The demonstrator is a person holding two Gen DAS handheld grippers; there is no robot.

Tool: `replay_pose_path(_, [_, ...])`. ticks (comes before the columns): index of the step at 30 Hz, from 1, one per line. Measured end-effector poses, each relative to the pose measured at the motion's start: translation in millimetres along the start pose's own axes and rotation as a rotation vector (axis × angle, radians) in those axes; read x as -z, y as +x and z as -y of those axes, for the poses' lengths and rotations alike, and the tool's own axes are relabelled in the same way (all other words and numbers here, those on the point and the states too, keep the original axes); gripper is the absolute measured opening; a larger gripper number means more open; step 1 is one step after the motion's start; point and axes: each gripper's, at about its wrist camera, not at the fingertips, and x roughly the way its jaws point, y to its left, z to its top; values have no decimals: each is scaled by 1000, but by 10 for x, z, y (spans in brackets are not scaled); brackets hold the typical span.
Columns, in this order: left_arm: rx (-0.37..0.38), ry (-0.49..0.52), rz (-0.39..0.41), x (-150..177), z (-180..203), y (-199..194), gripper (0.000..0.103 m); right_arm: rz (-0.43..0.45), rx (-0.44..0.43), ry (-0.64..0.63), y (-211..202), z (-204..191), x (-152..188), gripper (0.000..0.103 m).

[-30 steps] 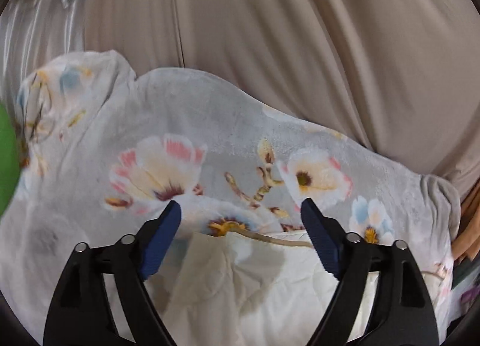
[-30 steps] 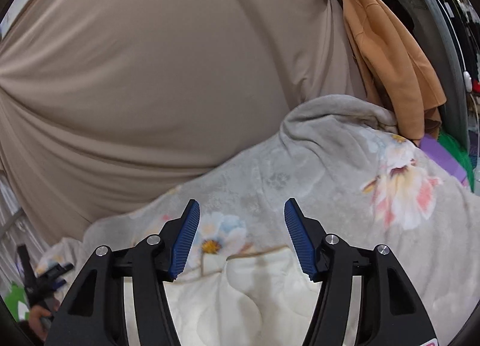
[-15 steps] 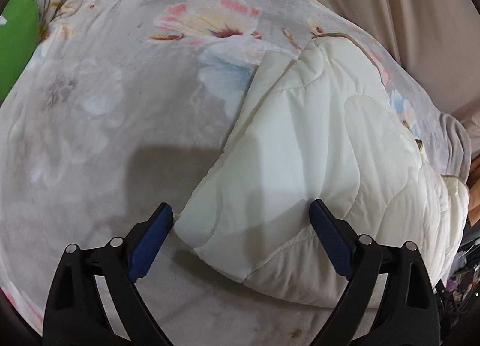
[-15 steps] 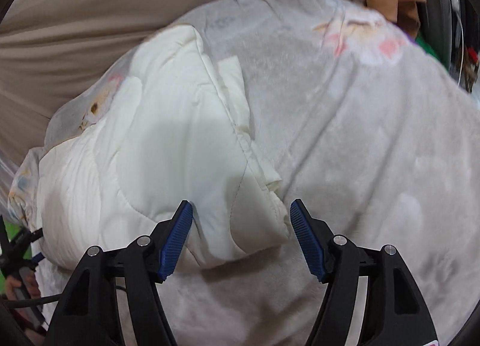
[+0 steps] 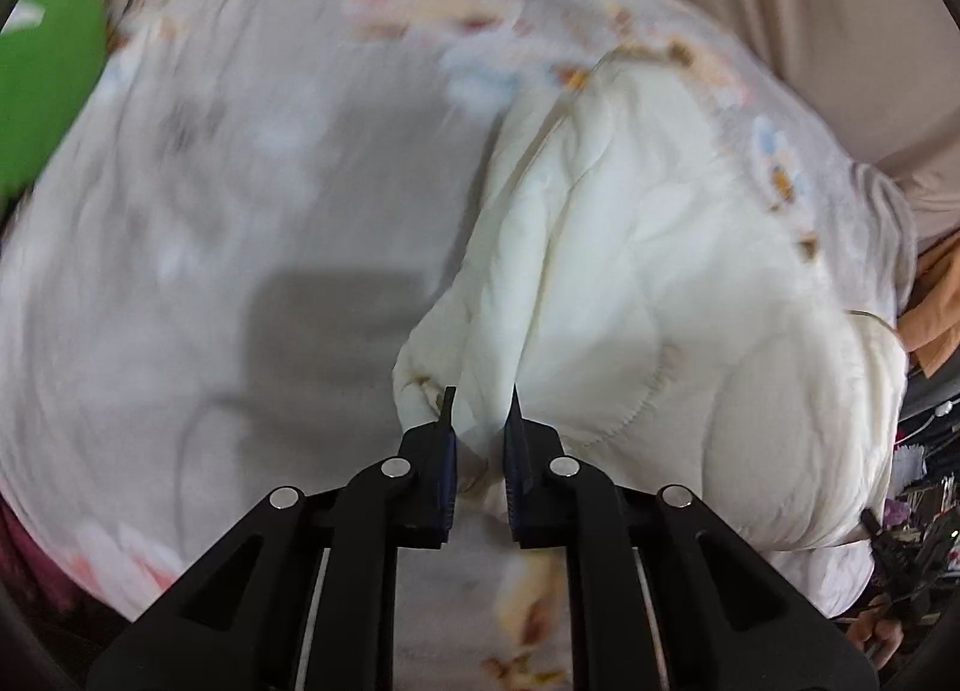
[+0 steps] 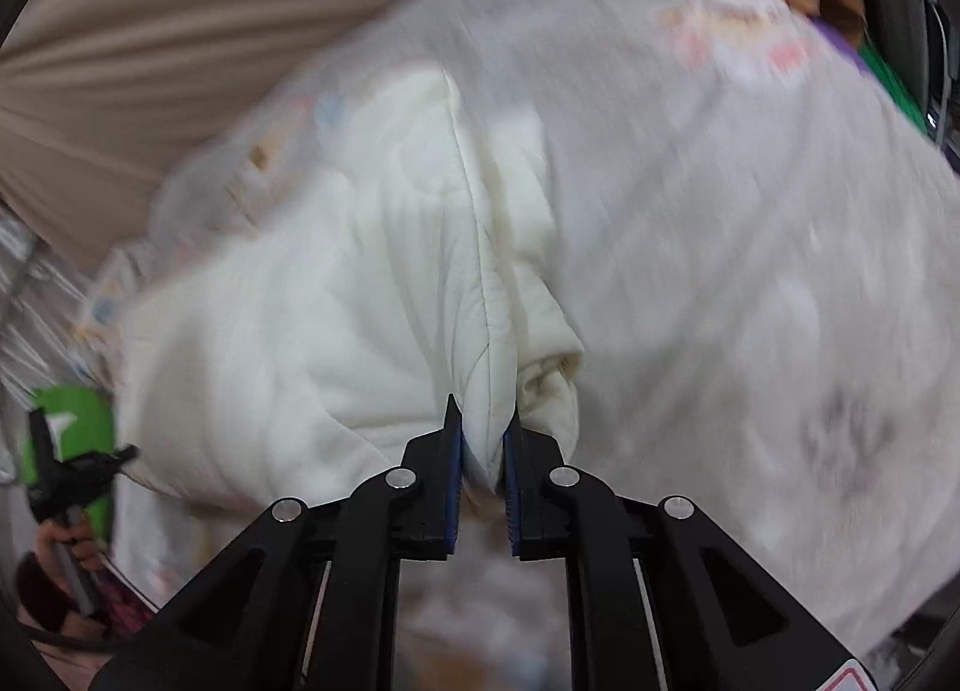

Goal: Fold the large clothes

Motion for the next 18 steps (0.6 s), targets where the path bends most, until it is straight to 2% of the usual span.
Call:
replay_pose_path(2, [-34, -12, -1, 123, -14, 97, 20, -33, 17, 45, 133, 119, 119, 22])
replay_pose_path(4, [-26, -45, 53, 92, 24, -52, 25, 8, 21, 78, -10, 104, 95, 29])
replay_pose_path(5, [-27, -66, 89, 42, 41, -188, 34, 48, 47, 61, -125, 52, 53, 30])
replay_pose_path(7, [22, -71, 187, -87, 112, -471, 44, 142, 63, 9, -379, -57, -72, 34])
replay_pose_path(9, [30, -30, 267, -283, 271, -661, 72, 213, 69, -19, -527, -138, -266, 51])
replay_pose_path(11, [59, -9, 290, -448, 402, -652, 87, 261, 62, -38, -531, -218, -504, 61])
replay_pose_path(12, [75, -3, 286, -530, 464, -595, 91, 267, 60, -36, -491, -235, -608, 68])
replay_pose_path(16, [92, -25, 187, -895, 663, -20, 90, 245, 63, -19, -57, -334, -953, 69])
replay_pose_path(17, [89, -39, 175, -936, 674, 84, 85, 237, 71, -19, 41, -364, -996, 69])
replay_pose_path(18, [95, -46, 175, -932, 673, 165, 73, 224, 67, -24, 164, -403, -1067, 66])
